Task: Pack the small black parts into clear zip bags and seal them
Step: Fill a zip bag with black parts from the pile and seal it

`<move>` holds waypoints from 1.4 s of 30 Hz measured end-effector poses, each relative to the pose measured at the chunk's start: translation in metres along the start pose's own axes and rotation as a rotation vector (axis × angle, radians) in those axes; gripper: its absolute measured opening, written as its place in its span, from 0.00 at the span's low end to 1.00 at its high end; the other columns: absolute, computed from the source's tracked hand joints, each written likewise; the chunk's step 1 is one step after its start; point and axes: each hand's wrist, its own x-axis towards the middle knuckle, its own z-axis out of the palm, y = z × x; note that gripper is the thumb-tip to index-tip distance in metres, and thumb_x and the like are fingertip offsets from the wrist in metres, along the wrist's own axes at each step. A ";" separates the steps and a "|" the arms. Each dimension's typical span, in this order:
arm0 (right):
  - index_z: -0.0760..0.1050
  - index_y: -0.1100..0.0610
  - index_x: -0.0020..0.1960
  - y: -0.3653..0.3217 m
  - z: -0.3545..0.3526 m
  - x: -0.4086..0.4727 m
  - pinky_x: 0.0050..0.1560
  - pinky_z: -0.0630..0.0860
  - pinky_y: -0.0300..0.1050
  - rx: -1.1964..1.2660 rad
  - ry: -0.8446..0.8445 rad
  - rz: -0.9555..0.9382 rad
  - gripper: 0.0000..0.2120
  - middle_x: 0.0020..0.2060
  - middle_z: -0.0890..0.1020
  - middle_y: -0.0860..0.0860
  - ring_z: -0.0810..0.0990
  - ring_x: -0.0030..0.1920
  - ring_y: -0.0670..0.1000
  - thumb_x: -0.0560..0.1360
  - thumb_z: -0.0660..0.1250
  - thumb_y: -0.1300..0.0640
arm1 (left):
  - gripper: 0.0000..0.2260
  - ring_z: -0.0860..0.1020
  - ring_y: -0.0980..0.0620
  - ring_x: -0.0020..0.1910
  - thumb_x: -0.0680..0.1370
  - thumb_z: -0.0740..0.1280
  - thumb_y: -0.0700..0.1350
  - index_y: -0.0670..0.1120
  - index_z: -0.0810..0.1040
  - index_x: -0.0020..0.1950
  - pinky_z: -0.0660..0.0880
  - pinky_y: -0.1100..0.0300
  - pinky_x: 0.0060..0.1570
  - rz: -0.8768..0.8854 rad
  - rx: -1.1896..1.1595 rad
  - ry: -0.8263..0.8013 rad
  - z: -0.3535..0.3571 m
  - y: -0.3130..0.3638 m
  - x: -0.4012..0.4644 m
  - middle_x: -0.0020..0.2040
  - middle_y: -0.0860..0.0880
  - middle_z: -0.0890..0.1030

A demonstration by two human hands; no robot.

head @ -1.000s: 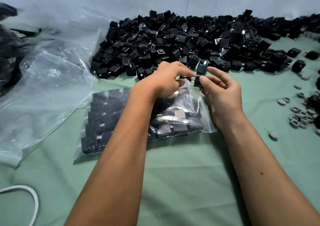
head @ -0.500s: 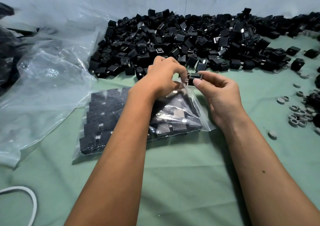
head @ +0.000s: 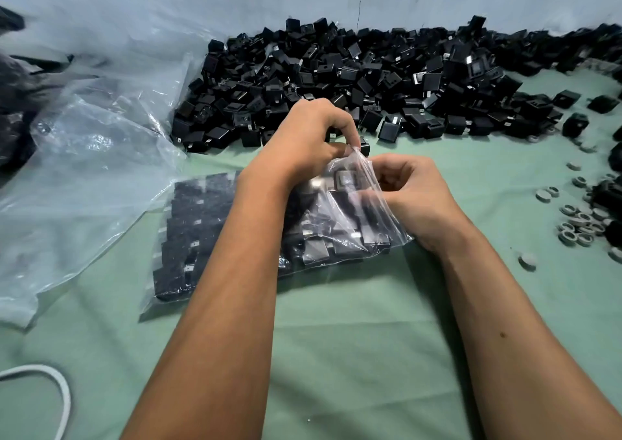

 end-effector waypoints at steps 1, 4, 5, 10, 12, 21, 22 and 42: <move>0.86 0.58 0.55 -0.001 0.002 -0.001 0.52 0.84 0.61 -0.011 -0.012 -0.008 0.19 0.48 0.87 0.60 0.86 0.46 0.61 0.65 0.83 0.65 | 0.06 0.76 0.54 0.57 0.75 0.78 0.42 0.53 0.87 0.47 0.72 0.54 0.64 0.007 -0.003 0.001 0.001 0.000 0.000 0.51 0.53 0.79; 0.85 0.57 0.57 -0.003 0.004 0.000 0.53 0.83 0.57 0.001 0.025 -0.005 0.22 0.48 0.87 0.61 0.83 0.44 0.54 0.64 0.83 0.67 | 0.06 0.76 0.56 0.53 0.75 0.77 0.42 0.53 0.87 0.46 0.72 0.58 0.61 0.018 0.001 0.012 0.002 0.000 0.000 0.50 0.54 0.79; 0.84 0.57 0.57 -0.003 0.002 0.001 0.52 0.83 0.52 0.000 0.064 -0.003 0.23 0.48 0.87 0.58 0.84 0.44 0.52 0.64 0.83 0.68 | 0.06 0.76 0.57 0.53 0.75 0.77 0.41 0.53 0.87 0.46 0.73 0.58 0.61 0.014 -0.007 0.017 0.002 -0.001 0.000 0.50 0.55 0.79; 0.80 0.59 0.59 -0.001 0.006 0.003 0.50 0.83 0.43 0.037 0.073 0.015 0.22 0.49 0.88 0.54 0.87 0.49 0.52 0.68 0.80 0.69 | 0.06 0.76 0.58 0.51 0.74 0.78 0.41 0.52 0.87 0.46 0.72 0.59 0.61 0.021 -0.010 0.018 0.002 -0.001 0.000 0.45 0.60 0.77; 0.79 0.60 0.59 -0.001 0.007 0.004 0.49 0.84 0.46 0.069 0.081 0.044 0.20 0.49 0.88 0.55 0.87 0.50 0.54 0.69 0.79 0.68 | 0.06 0.76 0.57 0.52 0.75 0.78 0.41 0.53 0.87 0.46 0.73 0.58 0.62 0.020 -0.010 0.020 0.002 -0.001 -0.001 0.46 0.59 0.77; 0.71 0.63 0.57 -0.009 0.017 0.002 0.38 0.85 0.49 0.349 0.080 0.109 0.07 0.43 0.86 0.63 0.88 0.43 0.64 0.82 0.58 0.71 | 0.06 0.77 0.56 0.54 0.75 0.77 0.41 0.53 0.87 0.46 0.74 0.57 0.62 0.019 -0.034 0.030 0.004 -0.002 0.000 0.50 0.55 0.79; 0.71 0.63 0.56 -0.010 0.015 0.003 0.37 0.85 0.50 0.361 0.142 0.118 0.08 0.41 0.86 0.62 0.88 0.41 0.63 0.82 0.57 0.71 | 0.07 0.77 0.57 0.53 0.75 0.77 0.41 0.53 0.87 0.46 0.73 0.58 0.62 0.017 -0.038 0.029 0.004 -0.002 0.000 0.49 0.56 0.79; 0.83 0.49 0.64 -0.019 -0.002 0.097 0.66 0.69 0.41 -1.033 -0.186 0.022 0.16 0.68 0.80 0.53 0.76 0.69 0.55 0.78 0.73 0.60 | 0.08 0.80 0.61 0.42 0.81 0.68 0.40 0.52 0.85 0.52 0.72 0.68 0.34 -0.300 -0.050 0.015 -0.022 -0.051 -0.017 0.45 0.55 0.83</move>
